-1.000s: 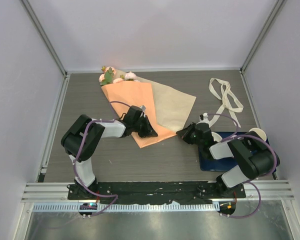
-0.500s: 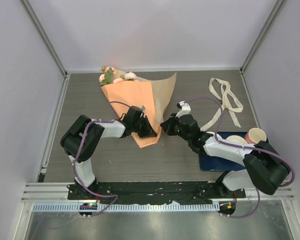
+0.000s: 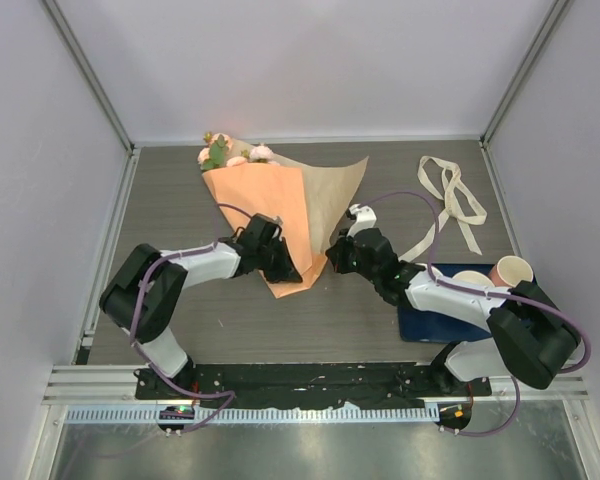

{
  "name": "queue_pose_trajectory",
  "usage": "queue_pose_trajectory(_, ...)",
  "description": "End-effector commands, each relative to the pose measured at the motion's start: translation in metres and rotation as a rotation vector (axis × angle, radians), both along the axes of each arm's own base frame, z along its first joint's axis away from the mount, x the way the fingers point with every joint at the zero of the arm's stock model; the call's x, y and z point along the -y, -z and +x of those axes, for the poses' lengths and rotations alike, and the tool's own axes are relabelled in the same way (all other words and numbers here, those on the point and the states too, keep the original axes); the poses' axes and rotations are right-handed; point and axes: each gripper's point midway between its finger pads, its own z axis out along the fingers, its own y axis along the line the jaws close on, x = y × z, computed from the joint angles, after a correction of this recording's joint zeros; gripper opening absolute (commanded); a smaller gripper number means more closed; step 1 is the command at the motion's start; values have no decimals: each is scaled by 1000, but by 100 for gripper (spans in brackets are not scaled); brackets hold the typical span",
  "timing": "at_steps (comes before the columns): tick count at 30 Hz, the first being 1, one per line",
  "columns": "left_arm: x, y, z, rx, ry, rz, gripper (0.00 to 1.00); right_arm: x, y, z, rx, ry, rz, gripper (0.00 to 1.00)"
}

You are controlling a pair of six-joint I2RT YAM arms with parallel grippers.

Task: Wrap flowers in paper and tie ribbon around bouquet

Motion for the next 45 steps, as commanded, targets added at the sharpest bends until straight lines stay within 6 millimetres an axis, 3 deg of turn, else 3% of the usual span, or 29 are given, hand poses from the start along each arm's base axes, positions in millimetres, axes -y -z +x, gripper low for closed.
queue_pose_trajectory(1,6,-36,-5,49,35,-91,2,-12,-20,6,64,-40,-14,0)
queue_pose_trajectory(4,12,-54,-2,63,54,-154,2,-17,-21,6,67,-52,-16,0)
queue_pose_trajectory(9,-6,-66,15,86,-7,-172,3,-22,-26,6,77,-62,-25,0)
queue_pose_trajectory(12,-26,-48,29,72,-52,-115,4,-26,-32,4,87,-68,-24,0)
queue_pose_trajectory(14,-29,-38,35,51,-52,-104,3,-32,-38,3,100,-85,-23,0)
queue_pose_trajectory(16,-29,-15,36,2,-49,-84,2,-38,-41,2,108,-96,-31,0)
queue_pose_trajectory(19,-29,8,33,-33,-73,-81,1,-58,-44,-2,108,-143,-29,0)
queue_pose_trajectory(23,-34,15,34,-11,-107,-72,1,-94,-41,-7,87,-221,-10,0)
queue_pose_trajectory(27,-38,11,30,8,-121,-76,1,-121,-10,-9,3,-288,20,0)
queue_pose_trajectory(29,-38,0,31,40,-126,-91,2,-132,-8,-13,-20,-332,46,0)
queue_pose_trajectory(34,-50,-10,18,76,-155,-92,6,-143,13,-18,-60,-390,45,0)
queue_pose_trajectory(35,-51,-22,17,108,-164,-108,9,-143,15,-18,-66,-402,40,0)
queue_pose_trajectory(37,-59,-22,8,104,-204,-106,14,-143,19,-18,-76,-404,37,0)
queue_pose_trajectory(41,-73,-41,0,145,-262,-105,28,-147,23,-18,-96,-413,42,0)
queue_pose_trajectory(42,-79,-52,-1,170,-282,-105,30,-148,24,-19,-106,-415,45,0)
queue_pose_trajectory(44,-95,-55,-2,170,-339,-71,35,-151,25,-18,-114,-415,49,0)
queue_pose_trajectory(45,-101,-69,0,202,-363,-87,38,-151,26,-18,-120,-412,51,0)
